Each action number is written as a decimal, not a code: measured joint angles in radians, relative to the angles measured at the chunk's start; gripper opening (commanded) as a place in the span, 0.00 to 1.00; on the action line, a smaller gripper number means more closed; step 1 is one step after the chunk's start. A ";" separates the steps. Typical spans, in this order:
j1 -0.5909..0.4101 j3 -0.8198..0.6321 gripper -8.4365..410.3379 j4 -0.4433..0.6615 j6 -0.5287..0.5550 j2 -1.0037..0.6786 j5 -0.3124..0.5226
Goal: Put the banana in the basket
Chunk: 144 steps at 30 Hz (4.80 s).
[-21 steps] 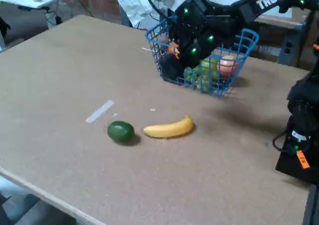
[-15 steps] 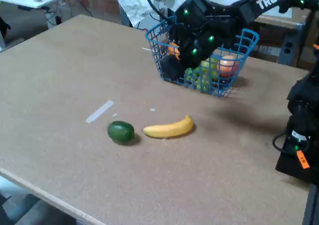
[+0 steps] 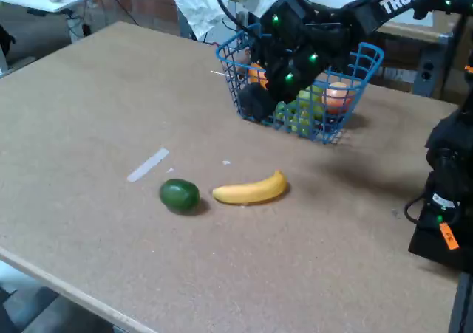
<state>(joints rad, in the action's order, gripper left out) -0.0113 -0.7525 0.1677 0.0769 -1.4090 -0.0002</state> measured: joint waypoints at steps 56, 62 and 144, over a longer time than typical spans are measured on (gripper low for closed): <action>0.090 -0.120 0.92 0.302 -0.625 -0.297 -0.179; 0.110 -0.176 0.92 0.298 -0.629 -0.410 -0.179; 0.207 -0.188 0.71 0.163 -0.523 -0.563 -0.085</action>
<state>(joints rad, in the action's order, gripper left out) 0.1959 -0.9401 0.3305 -0.4465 -1.9724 -0.0849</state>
